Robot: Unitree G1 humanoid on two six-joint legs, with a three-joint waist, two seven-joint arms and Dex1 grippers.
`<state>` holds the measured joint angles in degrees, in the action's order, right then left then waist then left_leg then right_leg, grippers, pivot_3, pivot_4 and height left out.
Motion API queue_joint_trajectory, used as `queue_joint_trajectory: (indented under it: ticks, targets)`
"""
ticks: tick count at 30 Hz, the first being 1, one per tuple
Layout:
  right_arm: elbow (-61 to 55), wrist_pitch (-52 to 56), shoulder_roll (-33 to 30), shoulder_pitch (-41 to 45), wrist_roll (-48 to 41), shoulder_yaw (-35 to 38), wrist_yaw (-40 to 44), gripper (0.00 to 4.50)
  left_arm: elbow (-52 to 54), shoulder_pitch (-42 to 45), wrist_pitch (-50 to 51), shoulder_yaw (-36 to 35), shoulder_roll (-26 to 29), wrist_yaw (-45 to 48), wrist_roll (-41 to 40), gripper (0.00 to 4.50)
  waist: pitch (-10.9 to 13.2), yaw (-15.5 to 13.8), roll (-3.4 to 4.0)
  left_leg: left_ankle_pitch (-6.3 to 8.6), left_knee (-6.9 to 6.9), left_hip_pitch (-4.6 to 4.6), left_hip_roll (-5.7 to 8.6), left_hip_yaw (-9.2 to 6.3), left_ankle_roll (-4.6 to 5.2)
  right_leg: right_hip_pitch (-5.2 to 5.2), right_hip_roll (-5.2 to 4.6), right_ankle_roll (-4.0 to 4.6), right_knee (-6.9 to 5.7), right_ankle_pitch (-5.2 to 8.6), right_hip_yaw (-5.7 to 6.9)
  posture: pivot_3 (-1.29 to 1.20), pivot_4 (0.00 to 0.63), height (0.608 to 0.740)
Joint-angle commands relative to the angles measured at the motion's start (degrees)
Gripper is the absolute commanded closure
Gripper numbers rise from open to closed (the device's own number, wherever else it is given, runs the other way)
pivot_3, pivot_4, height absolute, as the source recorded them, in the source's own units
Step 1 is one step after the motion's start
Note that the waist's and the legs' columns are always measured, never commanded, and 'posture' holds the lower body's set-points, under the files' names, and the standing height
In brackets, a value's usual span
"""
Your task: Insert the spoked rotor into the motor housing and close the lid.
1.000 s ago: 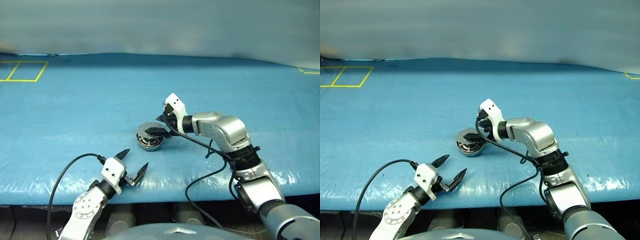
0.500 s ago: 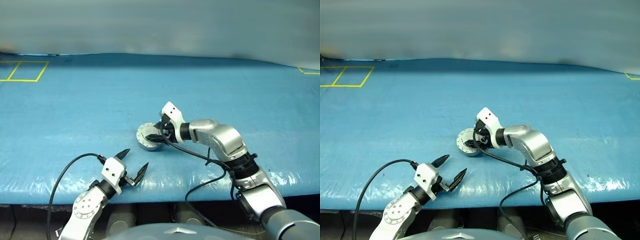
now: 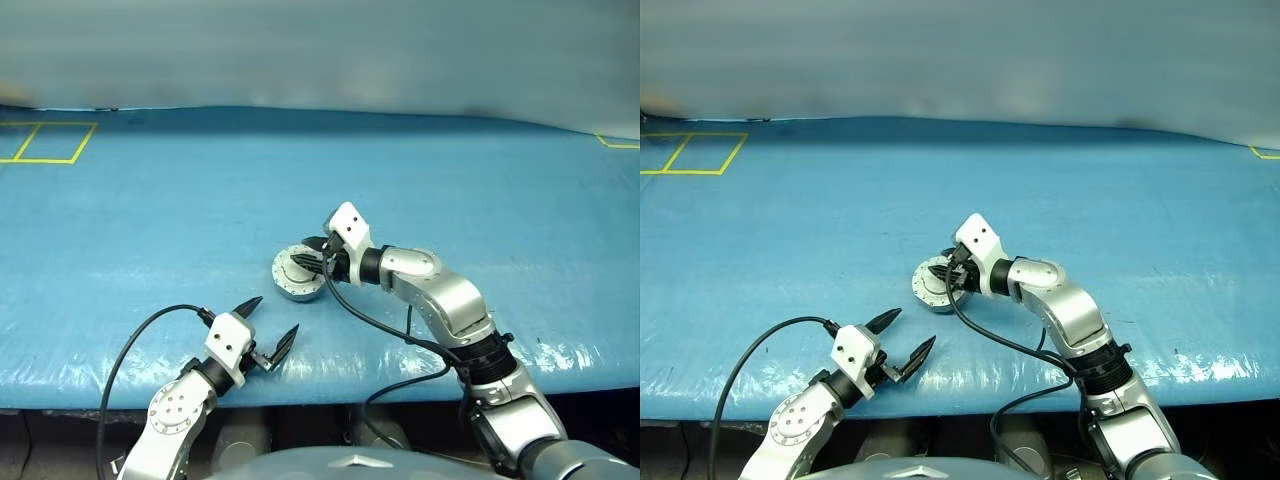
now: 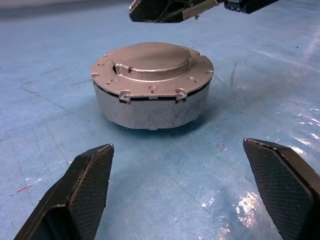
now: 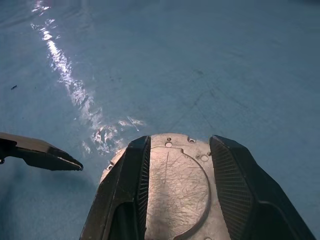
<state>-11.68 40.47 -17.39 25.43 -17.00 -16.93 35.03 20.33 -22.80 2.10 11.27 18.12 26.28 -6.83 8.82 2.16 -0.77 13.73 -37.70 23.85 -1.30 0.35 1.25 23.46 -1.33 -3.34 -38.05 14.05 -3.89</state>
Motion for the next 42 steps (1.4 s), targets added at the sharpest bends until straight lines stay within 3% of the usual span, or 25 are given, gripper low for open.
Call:
queue_joint_trajectory:
  ticks: [1,7,29,35,42]
  targets:
    - [-4.17,-0.37,0.61,-0.86,0.23,1.16,-1.77,1.98,2.6,-0.09,-0.02,0.14,-0.01,-0.02,-0.3,0.0,0.0,-0.01,0.0,0.0,0.0,0.0,0.0,0.0,0.0,0.0,0.0,0.0,0.0,0.0,0.0,0.0,0.15,0.74]
    - [-7.34,0.69,1.53,-4.11,1.86,-1.22,-4.77,0.03,3.11,-0.2,0.48,0.15,-0.03,-0.16,-0.36,0.0,0.0,-0.01,0.0,0.0,0.04,0.0,0.0,-0.01,0.0,0.02,0.0,0.0,0.0,0.0,0.01,0.0,0.15,0.74]
    - [-4.94,-4.45,2.75,-8.66,11.11,-7.68,-7.65,0.03,2.72,-0.27,0.34,0.03,0.0,0.16,-0.45,0.0,-0.01,-0.02,-0.01,0.0,0.0,-0.03,0.0,0.0,0.0,-0.02,0.0,0.24,0.0,0.14,0.0,0.0,0.15,0.74]
    - [-3.44,-3.68,4.32,-8.86,10.68,-6.31,-8.04,1.43,2.5,-0.23,0.14,-0.03,0.01,0.2,-0.44,0.0,-0.01,0.0,-0.02,0.0,-0.01,-0.04,0.0,0.0,0.0,-0.04,0.0,0.24,0.0,0.14,0.0,0.0,0.15,0.74]
    - [-3.86,-3.23,4.22,-9.04,10.84,-5.43,-7.88,1.43,2.23,-0.14,-0.07,-0.09,-0.02,0.17,-0.39,0.0,-0.01,0.0,-0.02,0.0,-0.02,-0.08,0.0,0.0,0.0,-0.06,0.0,0.24,0.0,0.14,-0.01,0.0,0.15,0.74]
